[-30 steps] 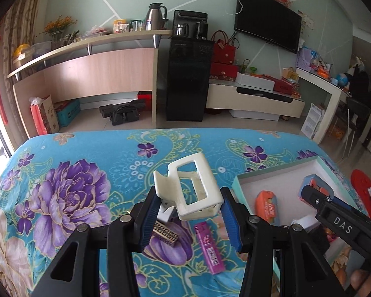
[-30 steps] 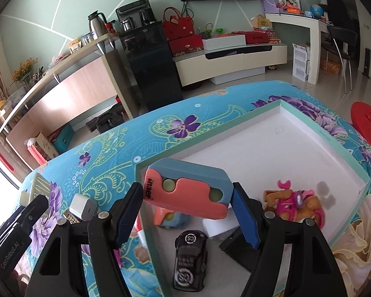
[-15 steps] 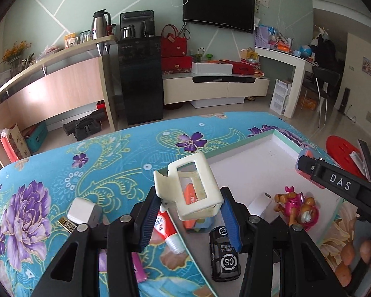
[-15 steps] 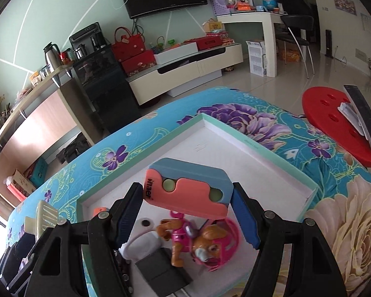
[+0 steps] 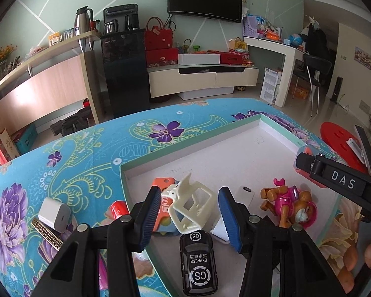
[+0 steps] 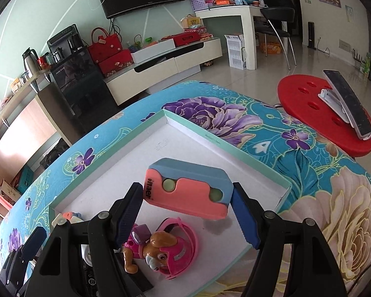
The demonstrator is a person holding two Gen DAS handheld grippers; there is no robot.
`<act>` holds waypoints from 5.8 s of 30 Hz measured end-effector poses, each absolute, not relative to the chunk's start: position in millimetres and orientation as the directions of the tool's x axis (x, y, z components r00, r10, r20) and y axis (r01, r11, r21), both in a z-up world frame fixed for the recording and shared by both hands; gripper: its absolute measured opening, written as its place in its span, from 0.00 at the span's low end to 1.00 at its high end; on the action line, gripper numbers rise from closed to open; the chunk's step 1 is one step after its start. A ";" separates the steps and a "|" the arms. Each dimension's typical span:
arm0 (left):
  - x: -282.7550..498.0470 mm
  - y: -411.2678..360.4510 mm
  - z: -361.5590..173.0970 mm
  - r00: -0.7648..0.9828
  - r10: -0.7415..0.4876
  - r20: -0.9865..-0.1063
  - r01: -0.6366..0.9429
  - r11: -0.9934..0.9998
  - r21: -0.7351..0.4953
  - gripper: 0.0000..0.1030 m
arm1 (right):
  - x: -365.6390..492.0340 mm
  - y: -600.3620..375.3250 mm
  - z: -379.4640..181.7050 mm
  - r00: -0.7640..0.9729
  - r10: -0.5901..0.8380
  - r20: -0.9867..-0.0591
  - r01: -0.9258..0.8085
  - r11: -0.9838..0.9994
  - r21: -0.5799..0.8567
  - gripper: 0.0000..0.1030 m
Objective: Organize rigid objects
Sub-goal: 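Carry knife toy and clip into the tray while both grippers open, then move both open grippers back from the tray toward the item pile, then grasp the gold patterned comb with the left gripper, then grasp the pink lighter with the right gripper while the left gripper holds the comb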
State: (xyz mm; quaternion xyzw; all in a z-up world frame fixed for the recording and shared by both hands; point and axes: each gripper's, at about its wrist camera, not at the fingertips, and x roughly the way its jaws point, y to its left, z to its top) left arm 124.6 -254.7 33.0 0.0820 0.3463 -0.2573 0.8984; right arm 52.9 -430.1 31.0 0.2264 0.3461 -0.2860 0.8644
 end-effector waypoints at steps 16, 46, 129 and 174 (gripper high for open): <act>136.5 -221.8 33.6 0.626 -0.354 -0.695 0.431 0.900 -0.070 0.64 | 61.5 -420.6 26.0 0.580 -0.312 -0.752 0.623 0.765 0.163 0.77; 159.5 -138.5 24.0 0.624 -0.131 -0.770 0.144 0.988 -0.052 1.00 | 75.6 -362.9 51.4 0.604 -0.271 -0.750 0.507 0.857 0.098 0.87; 201.0 -79.1 -21.7 0.559 -0.140 -0.817 0.098 0.990 -0.103 0.42 | 124.4 -228.2 26.3 0.664 -0.012 -0.747 0.166 0.977 0.132 0.87; 149.9 -3.4 -17.3 0.510 -0.079 -0.857 -0.043 0.992 -0.117 0.18 | 131.0 -180.7 -0.6 0.570 0.103 -0.815 -0.048 0.995 0.092 0.47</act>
